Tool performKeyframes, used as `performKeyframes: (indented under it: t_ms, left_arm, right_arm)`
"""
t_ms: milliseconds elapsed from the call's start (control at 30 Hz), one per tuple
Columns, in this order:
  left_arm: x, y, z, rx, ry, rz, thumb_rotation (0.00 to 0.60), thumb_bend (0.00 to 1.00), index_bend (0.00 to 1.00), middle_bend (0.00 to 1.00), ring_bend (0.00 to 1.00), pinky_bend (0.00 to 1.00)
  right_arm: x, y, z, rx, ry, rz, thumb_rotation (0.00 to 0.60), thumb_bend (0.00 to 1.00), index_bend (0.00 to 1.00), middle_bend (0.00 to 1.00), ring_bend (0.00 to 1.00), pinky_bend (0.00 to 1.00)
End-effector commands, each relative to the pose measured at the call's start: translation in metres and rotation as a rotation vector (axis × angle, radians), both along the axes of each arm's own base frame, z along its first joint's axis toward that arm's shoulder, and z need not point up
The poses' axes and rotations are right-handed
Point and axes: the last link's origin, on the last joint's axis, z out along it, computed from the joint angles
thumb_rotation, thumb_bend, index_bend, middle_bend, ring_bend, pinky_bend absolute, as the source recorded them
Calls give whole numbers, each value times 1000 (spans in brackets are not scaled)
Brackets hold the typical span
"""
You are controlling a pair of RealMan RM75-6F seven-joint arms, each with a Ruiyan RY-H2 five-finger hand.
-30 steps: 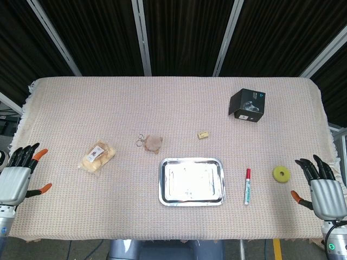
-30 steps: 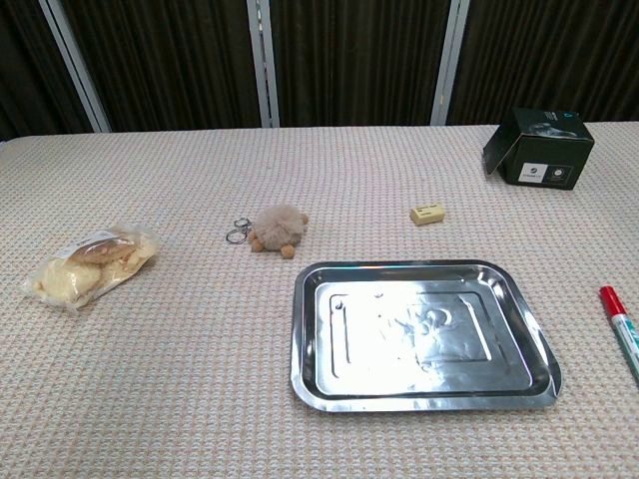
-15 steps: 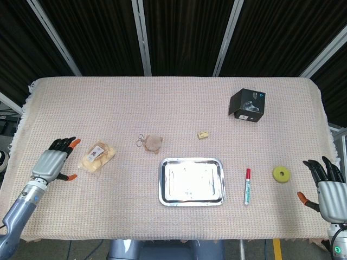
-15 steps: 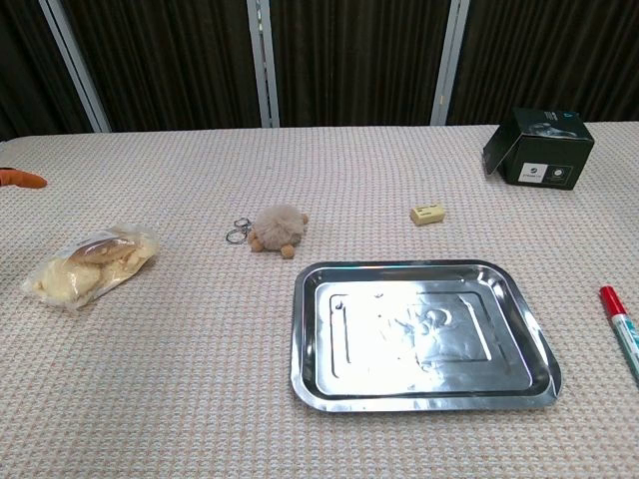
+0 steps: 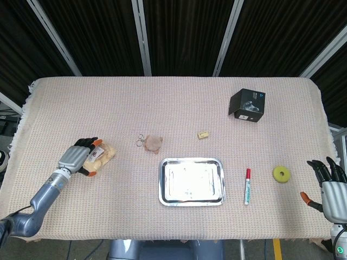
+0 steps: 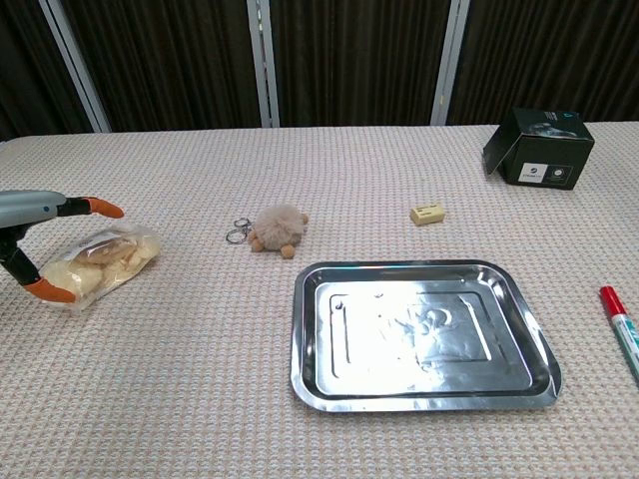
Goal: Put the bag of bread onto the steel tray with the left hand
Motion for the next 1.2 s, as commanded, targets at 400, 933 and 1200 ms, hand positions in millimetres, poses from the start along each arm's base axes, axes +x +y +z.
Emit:
performKeyframes:
  t_ms: [400,933,1200]
  left_arm:
    - [23,-3,-17,14,-116,-47,600,589,588,385,327,466]
    - [153,-36,2,-7,-467,-519,600,588,572,380,325,463]
    - [216,-40,-40,-70,-459,-703,600,587,559,366,310,454]
  right_arm:
    - [0,-1,1,-9,-3,-3,600,125,163,169,28,136]
    - [3,-1,1,-7,-7,18,600,124,162,169,27,136]
    - [6,2,2,-12,-10,34,600,124,162,169,27,136]
